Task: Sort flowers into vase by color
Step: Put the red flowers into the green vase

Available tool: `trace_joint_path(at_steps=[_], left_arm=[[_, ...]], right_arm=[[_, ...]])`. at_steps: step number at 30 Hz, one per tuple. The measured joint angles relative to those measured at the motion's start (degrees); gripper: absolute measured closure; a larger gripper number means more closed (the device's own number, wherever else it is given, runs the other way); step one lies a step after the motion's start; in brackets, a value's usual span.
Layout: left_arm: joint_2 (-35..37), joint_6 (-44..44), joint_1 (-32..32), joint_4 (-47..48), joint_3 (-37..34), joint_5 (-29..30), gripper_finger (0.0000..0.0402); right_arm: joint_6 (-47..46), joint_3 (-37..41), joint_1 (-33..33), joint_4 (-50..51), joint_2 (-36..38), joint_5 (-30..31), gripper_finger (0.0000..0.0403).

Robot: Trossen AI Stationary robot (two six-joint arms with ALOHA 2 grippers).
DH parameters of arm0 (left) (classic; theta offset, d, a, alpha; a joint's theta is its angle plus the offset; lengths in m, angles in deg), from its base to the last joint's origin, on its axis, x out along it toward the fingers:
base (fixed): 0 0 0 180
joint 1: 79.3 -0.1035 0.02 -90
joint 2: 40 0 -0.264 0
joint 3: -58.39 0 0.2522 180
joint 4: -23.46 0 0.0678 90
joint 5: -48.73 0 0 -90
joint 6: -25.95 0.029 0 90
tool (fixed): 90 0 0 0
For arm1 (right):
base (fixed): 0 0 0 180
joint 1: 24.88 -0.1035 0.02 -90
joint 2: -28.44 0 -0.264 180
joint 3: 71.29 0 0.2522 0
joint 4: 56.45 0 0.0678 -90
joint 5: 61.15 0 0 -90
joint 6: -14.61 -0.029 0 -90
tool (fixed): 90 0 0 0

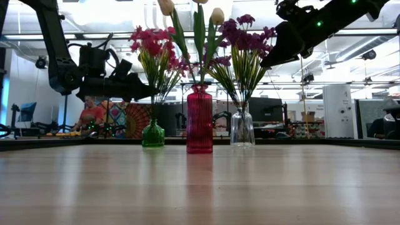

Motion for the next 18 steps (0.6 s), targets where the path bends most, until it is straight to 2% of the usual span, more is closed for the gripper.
trace_joint_path(at_steps=[11, 18], left_arm=[[0.0, 1.66, 0.0, -0.17, -1.08, -0.55, 0.0275], [0.23, 2.66, 0.0, -0.18, -2.66, -0.61, 0.0231]], right_arm=[[0.0, 0.0, 0.0, -0.05, 0.0, 0.02, 0.0275], [0.0, 0.0, 0.0, -0.05, 0.0, 0.02, 0.0275]])
